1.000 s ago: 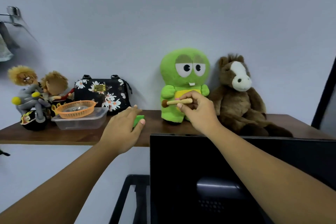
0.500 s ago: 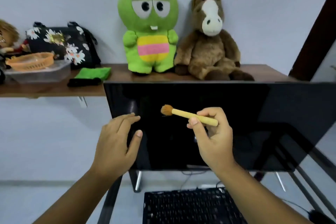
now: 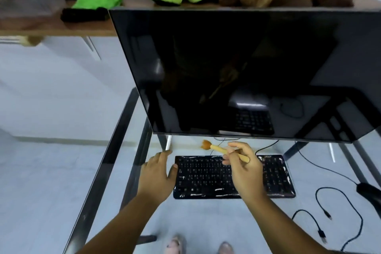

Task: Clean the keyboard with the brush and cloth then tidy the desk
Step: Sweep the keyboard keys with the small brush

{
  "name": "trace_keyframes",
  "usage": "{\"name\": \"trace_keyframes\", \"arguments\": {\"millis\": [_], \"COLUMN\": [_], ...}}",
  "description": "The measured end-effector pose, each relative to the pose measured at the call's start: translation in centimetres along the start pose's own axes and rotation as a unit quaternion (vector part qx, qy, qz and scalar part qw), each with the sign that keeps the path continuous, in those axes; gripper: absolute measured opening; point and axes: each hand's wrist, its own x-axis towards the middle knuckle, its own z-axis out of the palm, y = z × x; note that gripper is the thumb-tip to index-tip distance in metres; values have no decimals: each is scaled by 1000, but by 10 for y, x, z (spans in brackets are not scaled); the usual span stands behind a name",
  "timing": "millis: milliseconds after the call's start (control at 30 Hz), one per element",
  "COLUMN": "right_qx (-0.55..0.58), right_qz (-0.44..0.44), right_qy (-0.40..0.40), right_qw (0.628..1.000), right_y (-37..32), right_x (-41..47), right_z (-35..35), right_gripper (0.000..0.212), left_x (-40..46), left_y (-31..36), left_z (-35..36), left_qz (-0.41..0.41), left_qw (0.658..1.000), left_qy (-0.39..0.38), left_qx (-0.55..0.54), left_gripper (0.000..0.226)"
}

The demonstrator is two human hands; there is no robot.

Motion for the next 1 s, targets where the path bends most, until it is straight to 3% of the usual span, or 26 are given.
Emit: {"name": "trace_keyframes", "arguments": {"millis": [167,400,567,733,833,900,1000], "right_qx": [-84,-109,-171,-241,-208,-252,-347], "right_qz": [59,60,24,-14,-49,-62,-77], "right_qy": [-40,-81,-119,-17,-80,-125,-37], "right_qw": [994,989,978,970,974,958,934], "right_y": [39,54,63,69,65,67,75], "right_x": [-7,-9,-15,-18,-22,-24,-22], "right_z": [17,56,70,61,65,66,59], "right_gripper": [16,11,2,5,2,2,3], "left_x": [-5,-8,-12,-14,-16,-16,-19], "left_y": [-21,-33,-38,-42,-41,-39,-37], "left_z": [28,43,47,46,46,48,51], "left_qz": [-25,-14,14,39,45,46,41], "left_qw": [993,976,969,958,955,954,955], "left_qy": [-117,-217,-242,-267,-268,-267,-262], "left_qx": [9,17,54,98,119,128,132], "left_gripper": [54,54,58,62,63,64,65]}}
